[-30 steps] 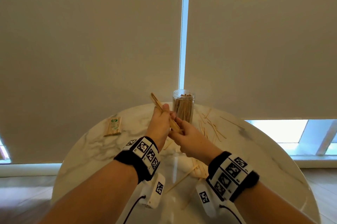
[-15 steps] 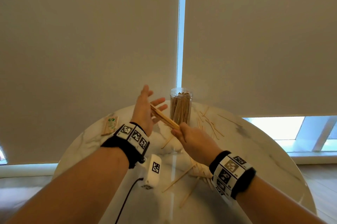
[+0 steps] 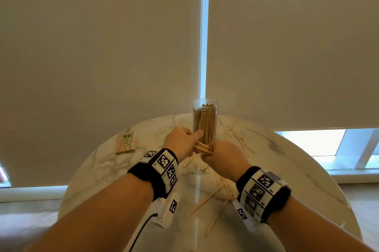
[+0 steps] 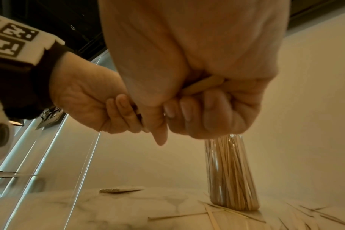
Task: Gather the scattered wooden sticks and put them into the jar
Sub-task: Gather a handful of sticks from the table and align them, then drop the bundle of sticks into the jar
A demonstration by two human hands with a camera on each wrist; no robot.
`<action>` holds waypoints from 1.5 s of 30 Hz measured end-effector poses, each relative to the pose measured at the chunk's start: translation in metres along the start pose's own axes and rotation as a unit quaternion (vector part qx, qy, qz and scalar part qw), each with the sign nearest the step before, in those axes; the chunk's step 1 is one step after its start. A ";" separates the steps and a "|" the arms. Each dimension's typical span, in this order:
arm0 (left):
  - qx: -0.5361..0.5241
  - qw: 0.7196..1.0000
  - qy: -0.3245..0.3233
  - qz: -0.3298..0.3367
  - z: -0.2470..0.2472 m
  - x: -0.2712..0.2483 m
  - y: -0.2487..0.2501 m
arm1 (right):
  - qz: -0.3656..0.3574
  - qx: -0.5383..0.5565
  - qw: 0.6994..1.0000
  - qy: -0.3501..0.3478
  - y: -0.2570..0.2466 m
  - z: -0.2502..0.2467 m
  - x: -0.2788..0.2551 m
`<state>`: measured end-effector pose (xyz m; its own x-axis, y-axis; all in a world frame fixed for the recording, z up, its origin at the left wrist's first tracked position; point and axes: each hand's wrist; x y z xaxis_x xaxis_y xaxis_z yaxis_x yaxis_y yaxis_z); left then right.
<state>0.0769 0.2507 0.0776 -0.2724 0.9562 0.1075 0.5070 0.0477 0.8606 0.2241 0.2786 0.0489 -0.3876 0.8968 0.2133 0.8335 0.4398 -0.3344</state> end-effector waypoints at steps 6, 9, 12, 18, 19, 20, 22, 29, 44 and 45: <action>-0.077 0.996 -0.031 0.024 -0.001 -0.002 -0.004 | 0.025 -0.013 1.000 0.012 0.000 -0.006 -0.003; -0.120 0.992 0.048 0.005 0.000 0.002 -0.008 | -0.007 0.005 0.996 0.089 0.002 -0.007 -0.006; -0.162 0.984 0.063 -0.029 0.000 0.004 -0.008 | -0.052 0.048 0.992 0.106 0.001 -0.009 -0.009; -0.175 0.976 -0.093 -0.092 -0.001 -0.002 0.000 | -0.034 -0.097 0.986 0.131 0.001 -0.014 -0.008; -0.155 0.979 -0.104 -0.077 -0.001 -0.002 -0.001 | -0.034 -0.112 0.986 0.122 0.002 -0.014 -0.007; -0.143 0.983 -0.094 -0.065 -0.001 0.000 -0.003 | -0.042 -0.108 0.987 0.107 0.002 -0.014 -0.006; -0.151 0.986 -0.040 -0.063 0.000 0.005 -0.007 | -0.079 -0.070 0.991 0.079 0.003 -0.015 -0.005; -0.248 0.955 -0.028 -0.159 0.006 0.015 -0.008 | -0.153 -0.028 0.985 0.073 0.012 -0.019 0.004; -0.015 0.996 -0.070 -0.056 -0.009 0.135 0.004 | 0.029 -0.109 0.990 0.083 0.020 -0.136 0.140; 0.021 0.996 -0.077 -0.038 -0.003 0.144 0.005 | 0.024 -0.134 0.988 0.067 0.016 -0.137 0.154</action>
<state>0.0376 0.3875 0.0984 -0.1835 0.9823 -0.0371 0.5248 0.1298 0.8413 0.2318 0.4172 0.2019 -0.3034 0.8941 0.3294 0.9313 0.3513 -0.0959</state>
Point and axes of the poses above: each hand's wrist, its own x-axis towards the middle knuckle, its own z-axis out of the palm, y = z × x
